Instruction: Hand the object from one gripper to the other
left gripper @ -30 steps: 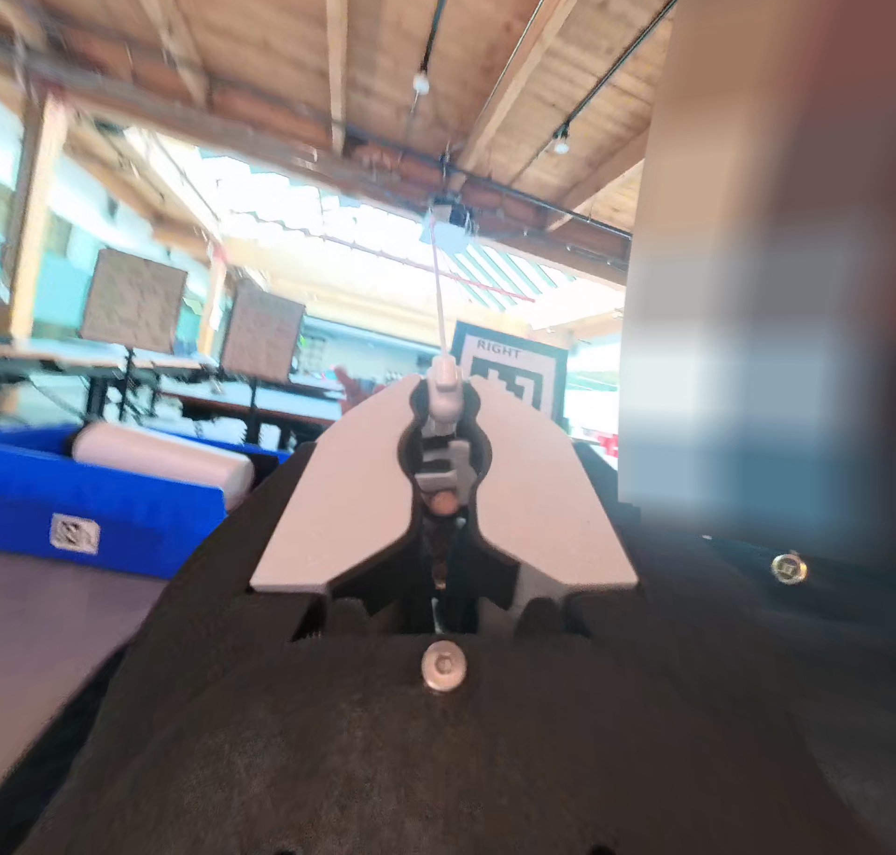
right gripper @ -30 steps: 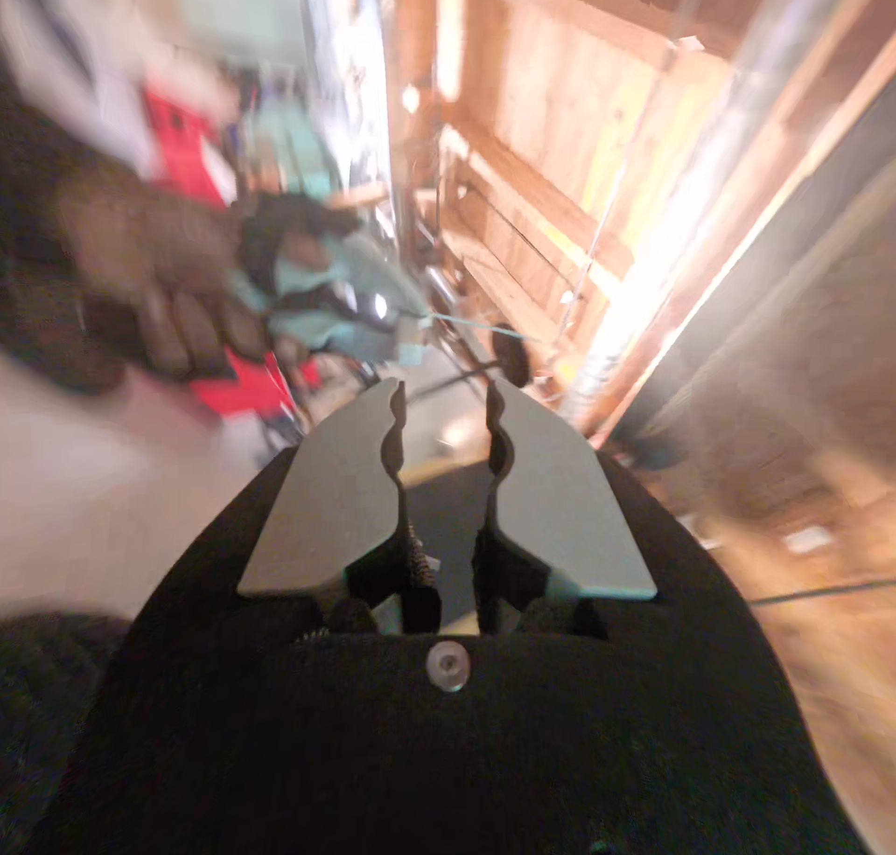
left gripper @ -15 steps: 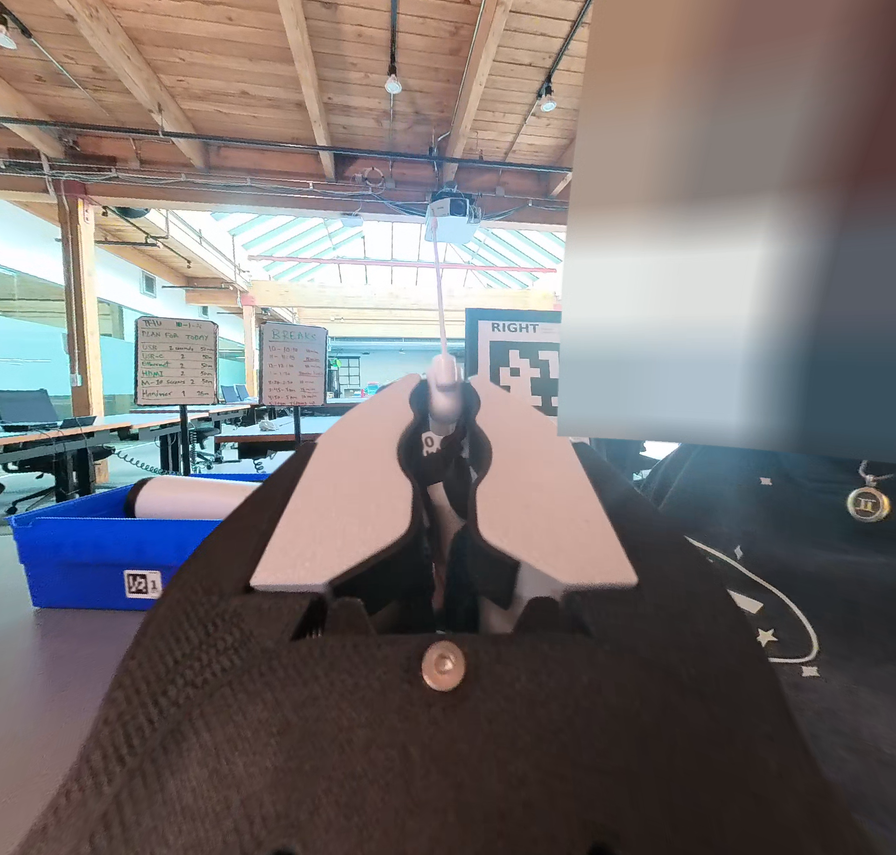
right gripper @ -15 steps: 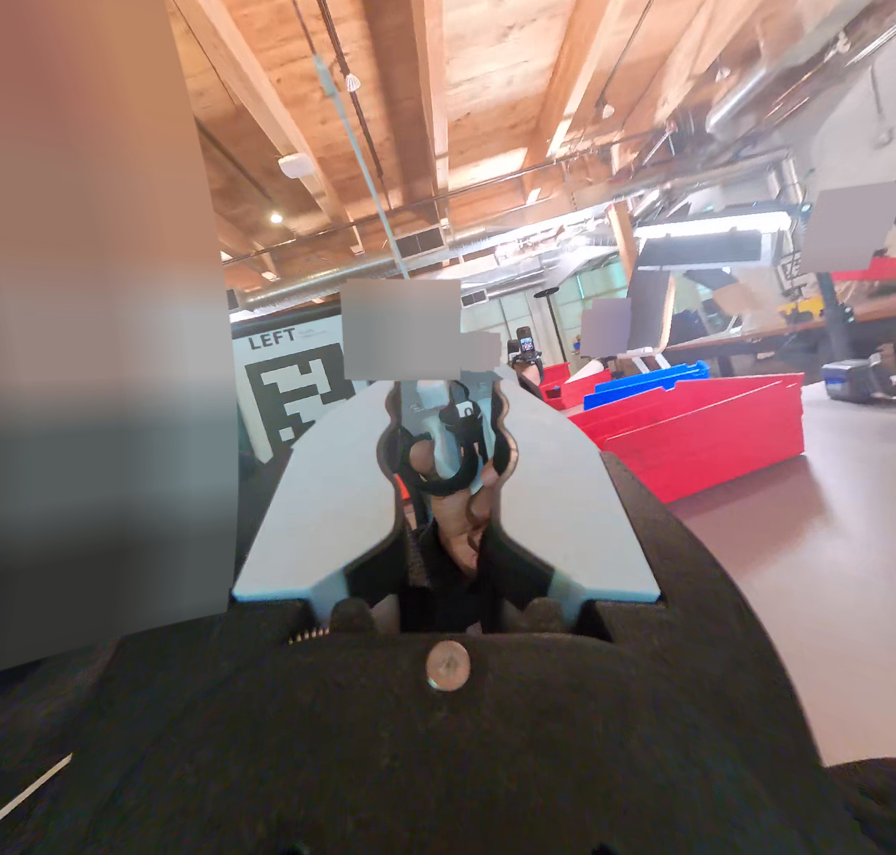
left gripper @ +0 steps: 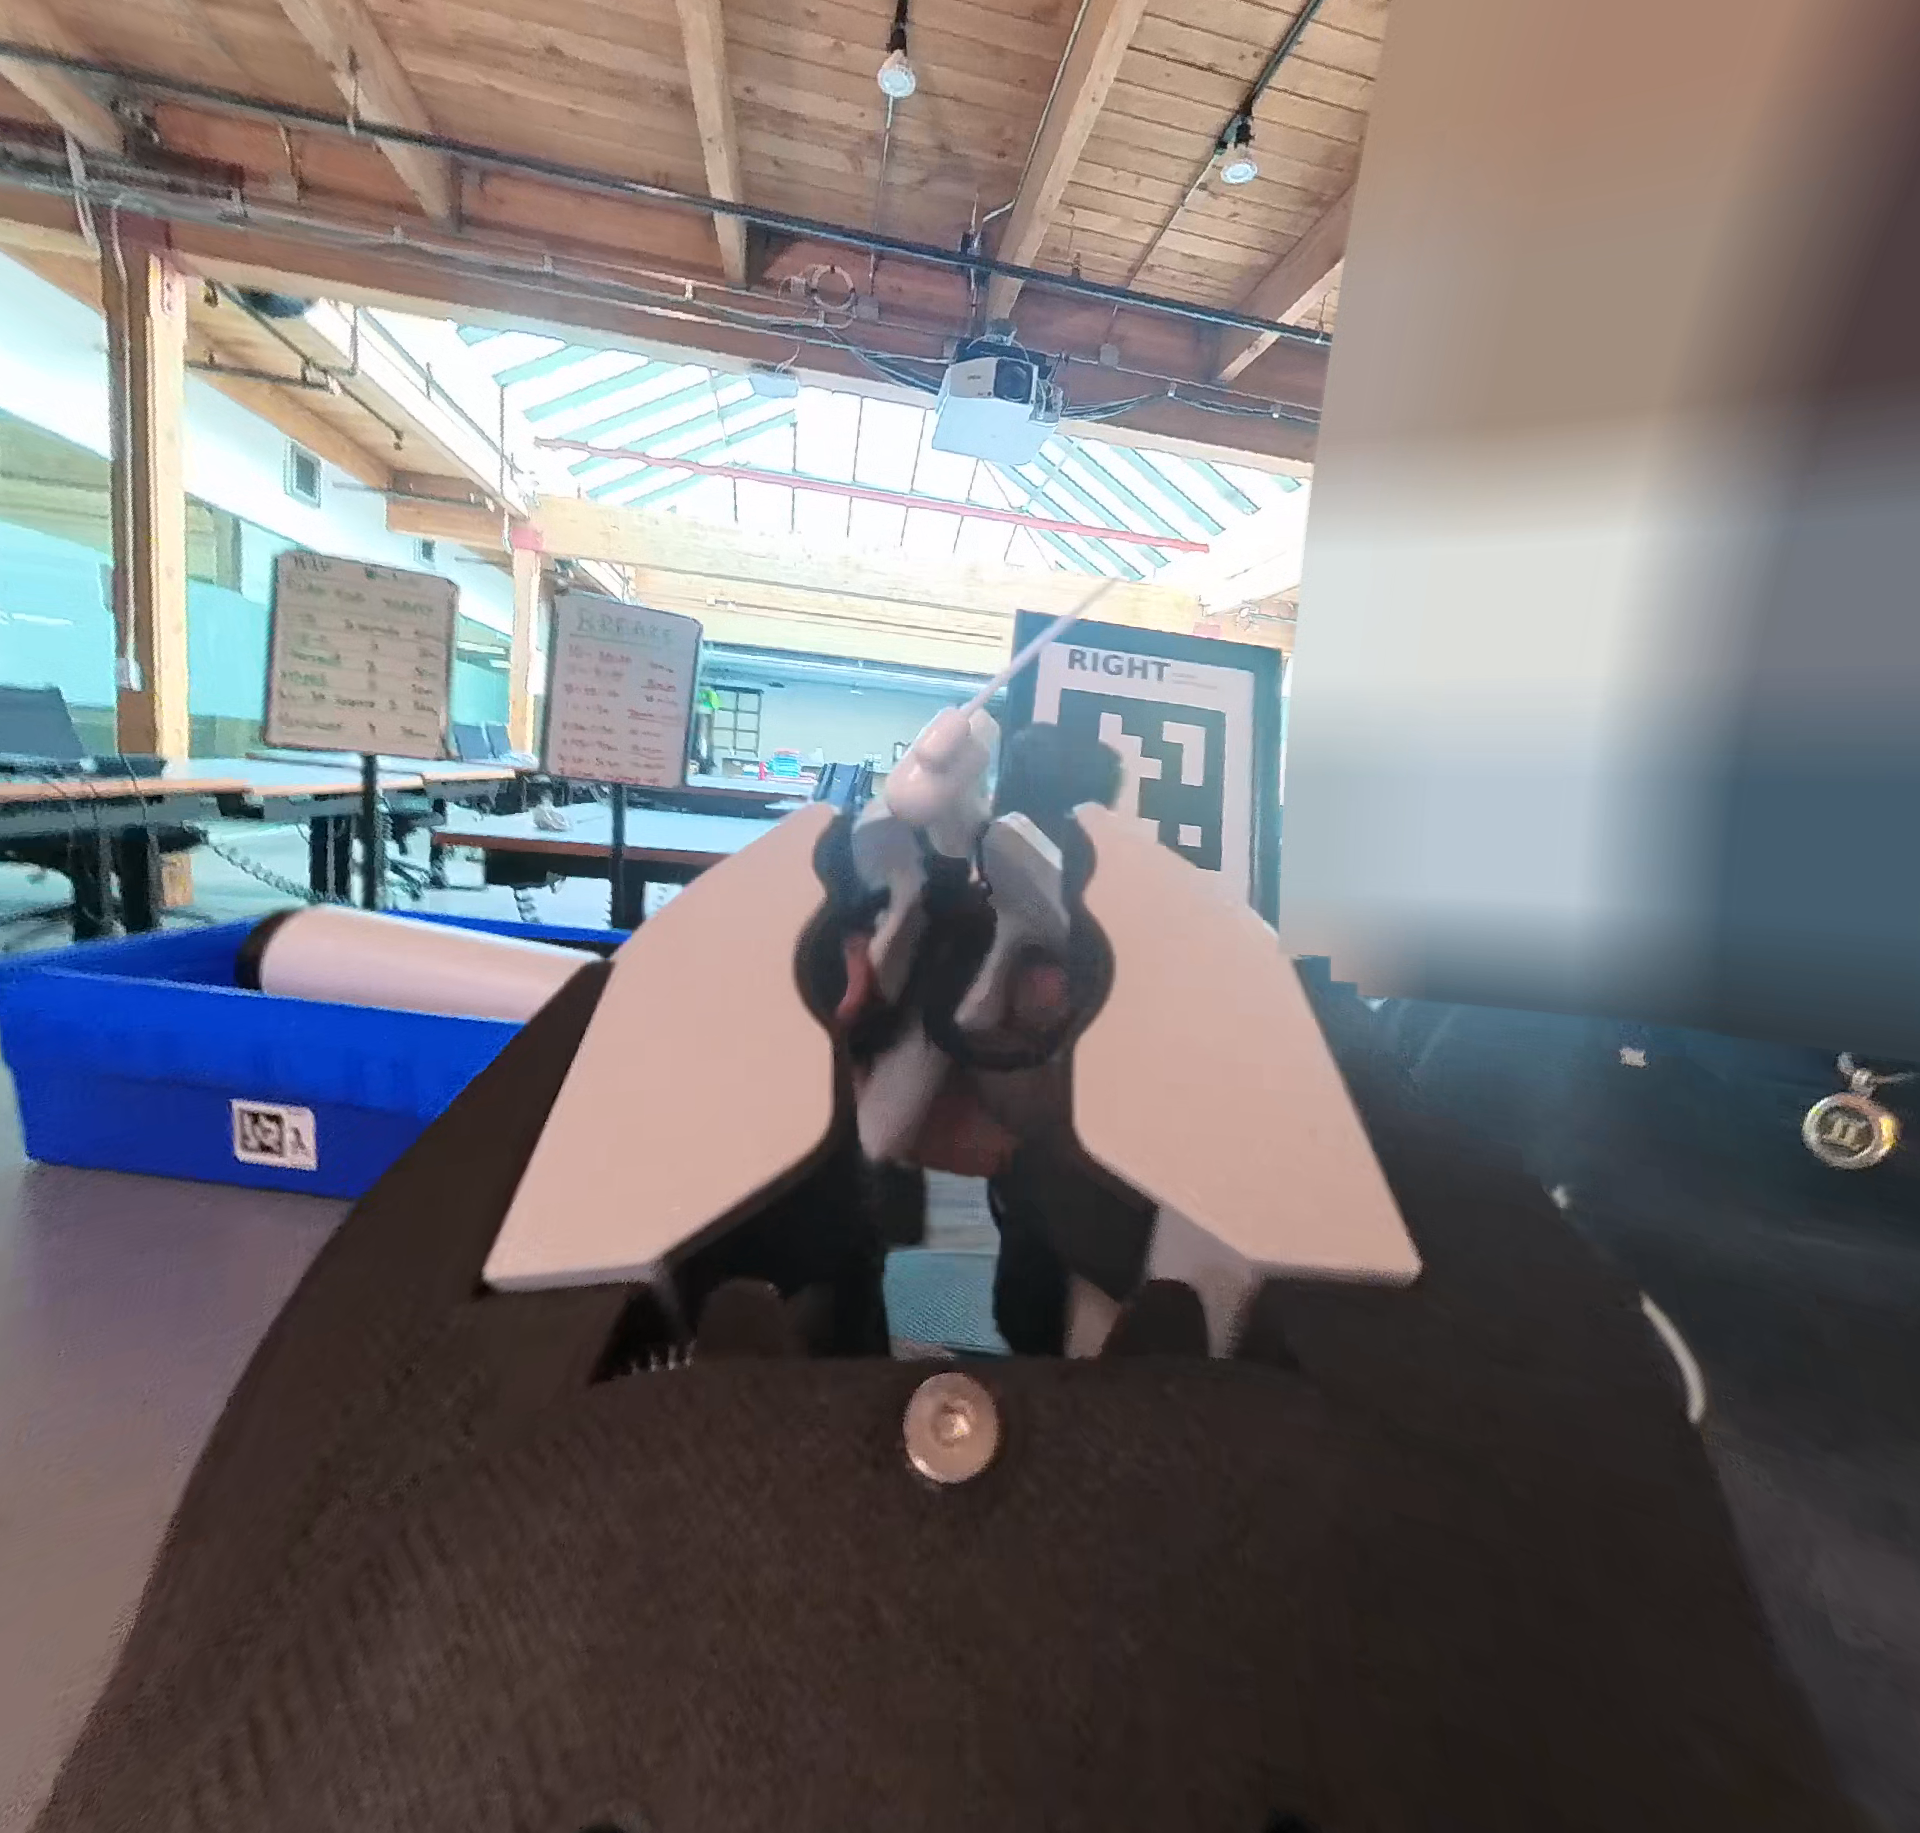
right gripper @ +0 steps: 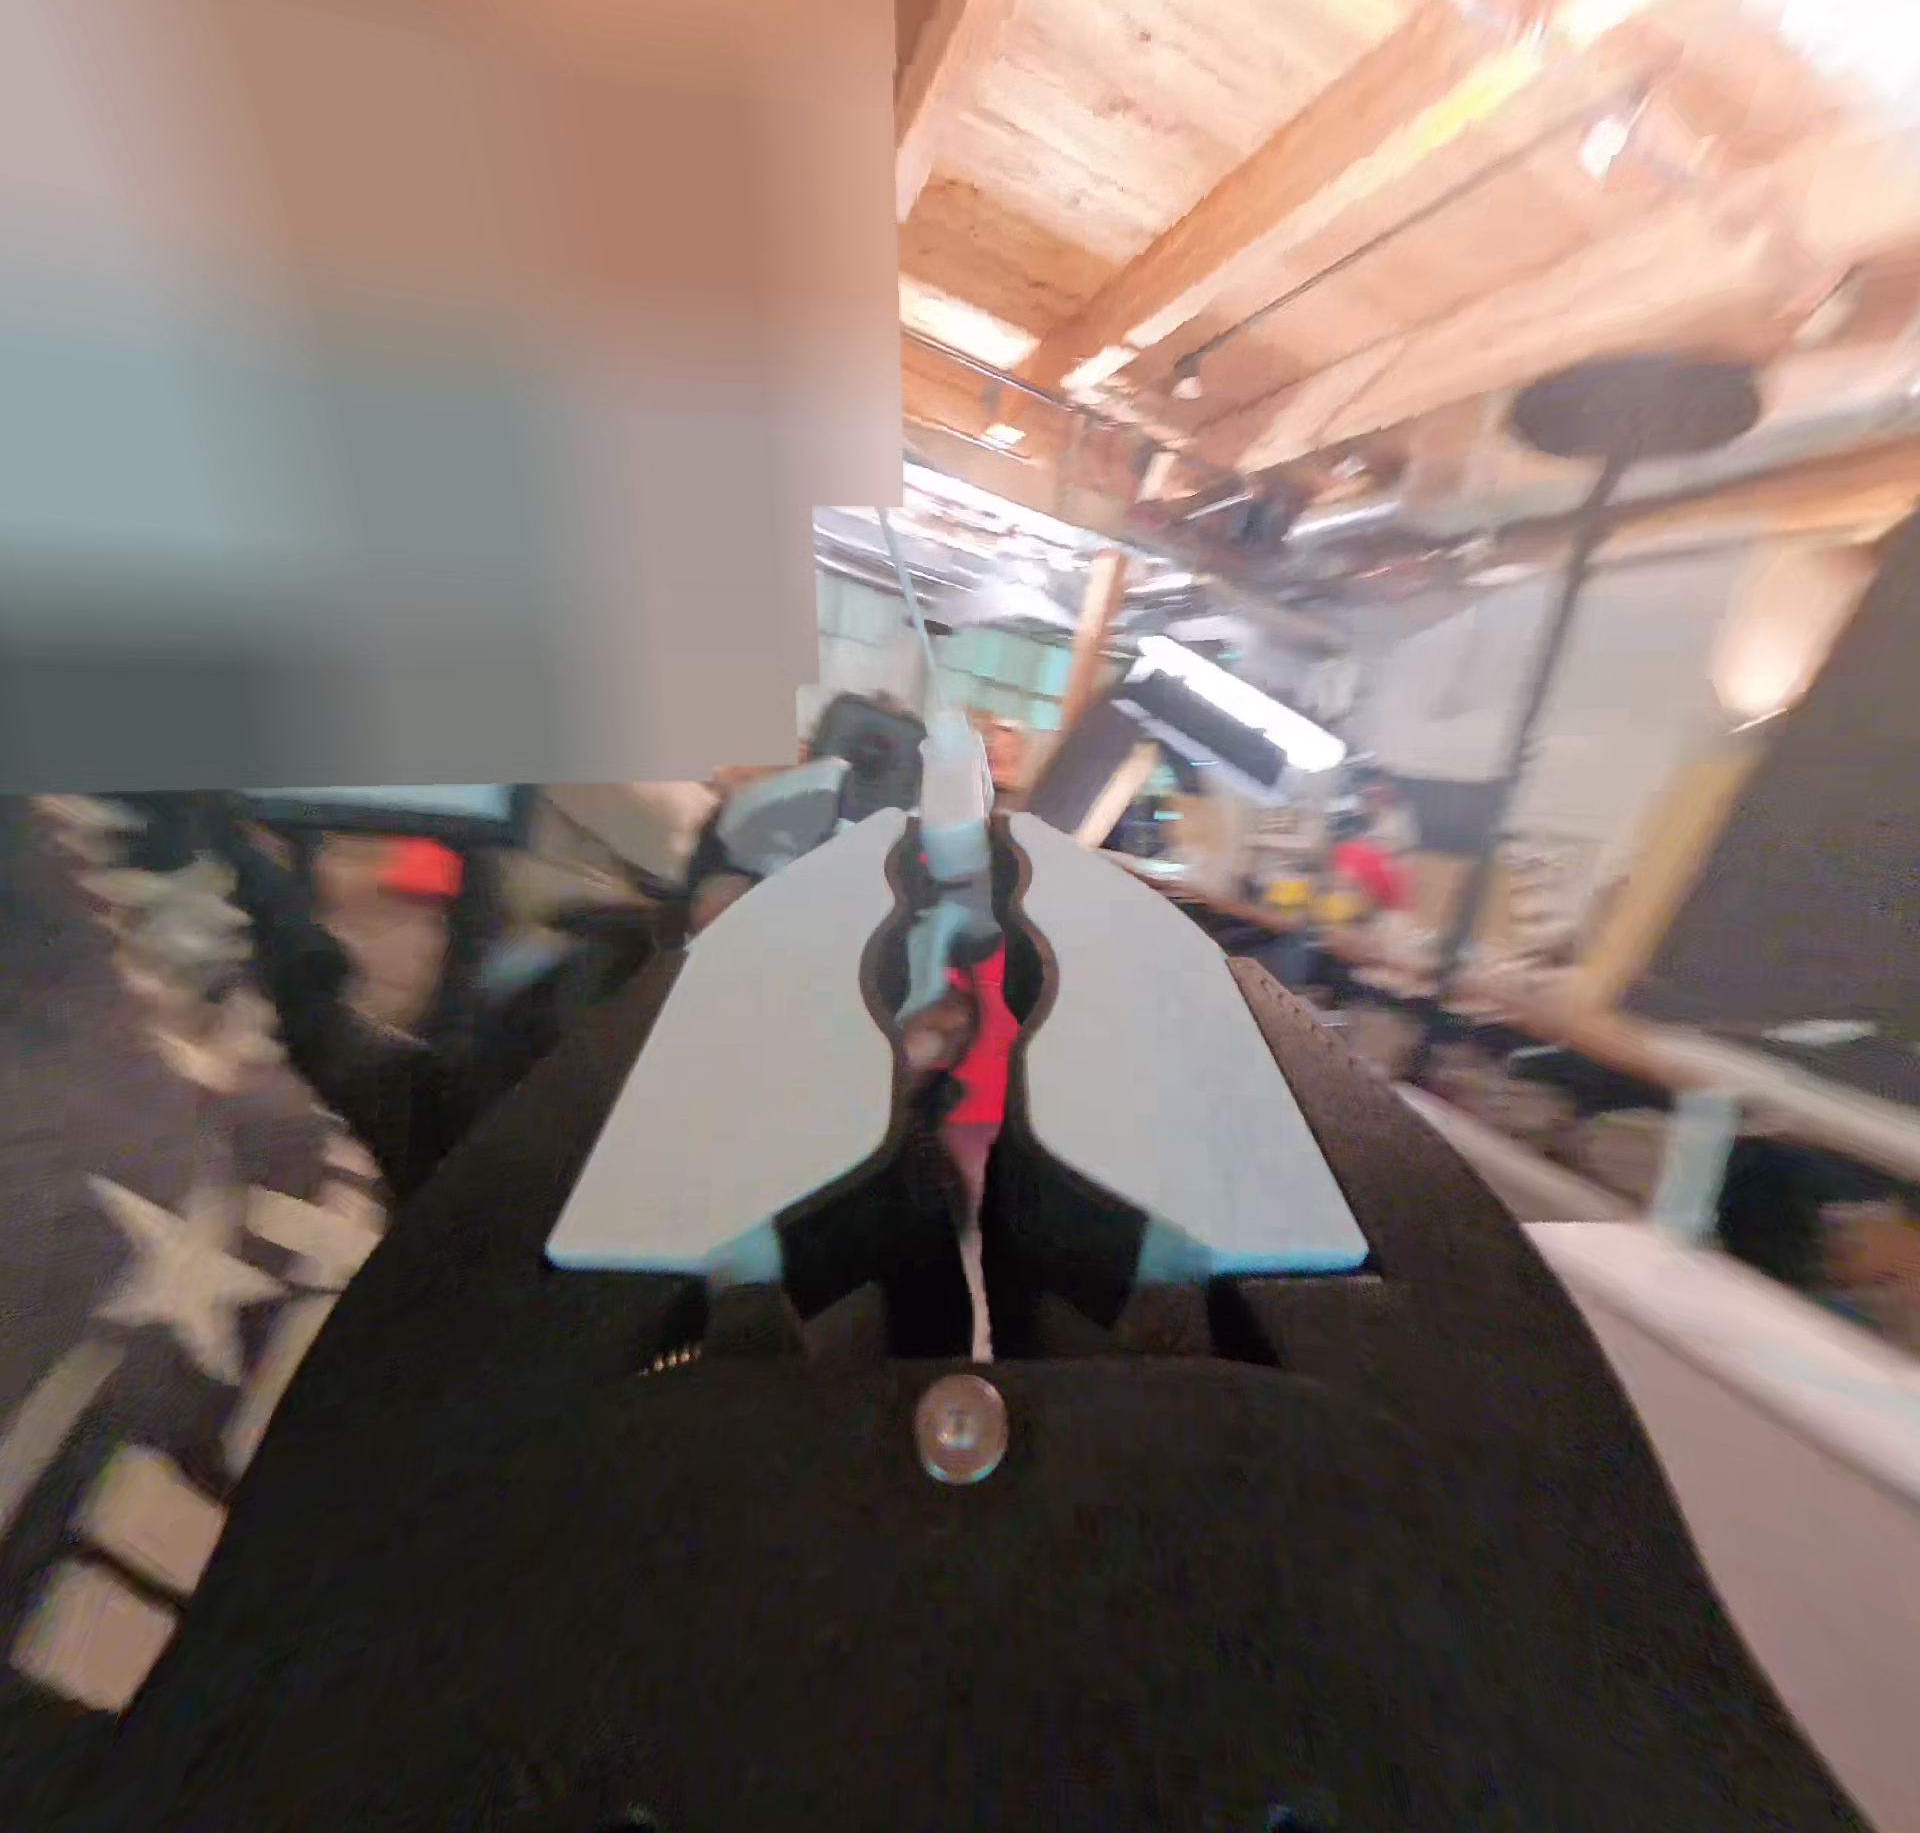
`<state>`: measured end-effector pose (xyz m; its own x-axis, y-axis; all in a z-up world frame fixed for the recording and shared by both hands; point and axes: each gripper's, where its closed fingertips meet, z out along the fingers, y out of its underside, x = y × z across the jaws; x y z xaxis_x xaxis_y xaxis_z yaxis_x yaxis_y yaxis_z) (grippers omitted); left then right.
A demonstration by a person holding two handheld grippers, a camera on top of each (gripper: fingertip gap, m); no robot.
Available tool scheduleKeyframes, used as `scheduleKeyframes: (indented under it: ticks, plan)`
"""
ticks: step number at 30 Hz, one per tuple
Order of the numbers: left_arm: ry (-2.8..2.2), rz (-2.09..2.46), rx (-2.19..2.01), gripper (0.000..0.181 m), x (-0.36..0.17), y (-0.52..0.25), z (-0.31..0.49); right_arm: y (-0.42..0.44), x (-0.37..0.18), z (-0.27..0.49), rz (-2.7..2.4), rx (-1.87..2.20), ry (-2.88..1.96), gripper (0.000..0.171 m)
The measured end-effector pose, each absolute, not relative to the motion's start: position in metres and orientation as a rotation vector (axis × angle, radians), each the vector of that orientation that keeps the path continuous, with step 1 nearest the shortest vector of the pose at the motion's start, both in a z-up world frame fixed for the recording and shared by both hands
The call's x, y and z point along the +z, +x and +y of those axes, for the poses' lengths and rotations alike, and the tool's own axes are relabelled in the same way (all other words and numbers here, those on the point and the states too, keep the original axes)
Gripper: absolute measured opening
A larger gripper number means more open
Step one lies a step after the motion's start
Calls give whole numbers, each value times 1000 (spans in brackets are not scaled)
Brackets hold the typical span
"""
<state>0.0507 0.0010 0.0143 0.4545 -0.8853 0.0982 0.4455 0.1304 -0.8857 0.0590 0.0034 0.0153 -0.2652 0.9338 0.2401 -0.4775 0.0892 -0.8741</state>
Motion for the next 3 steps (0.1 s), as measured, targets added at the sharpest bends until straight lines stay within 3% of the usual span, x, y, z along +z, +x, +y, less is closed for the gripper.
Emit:
scheduleKeyframes:
  ticks: [1, 3]
  plan:
    - [-1052, 502, -1072, 42, 14, 48, 3, 60, 17, 8, -1147, 1326, -507, 13]
    - [-1084, 414, -1174, 43, 16, 37, 8, 65, 19, 13, -1161, 961, -365, 13]
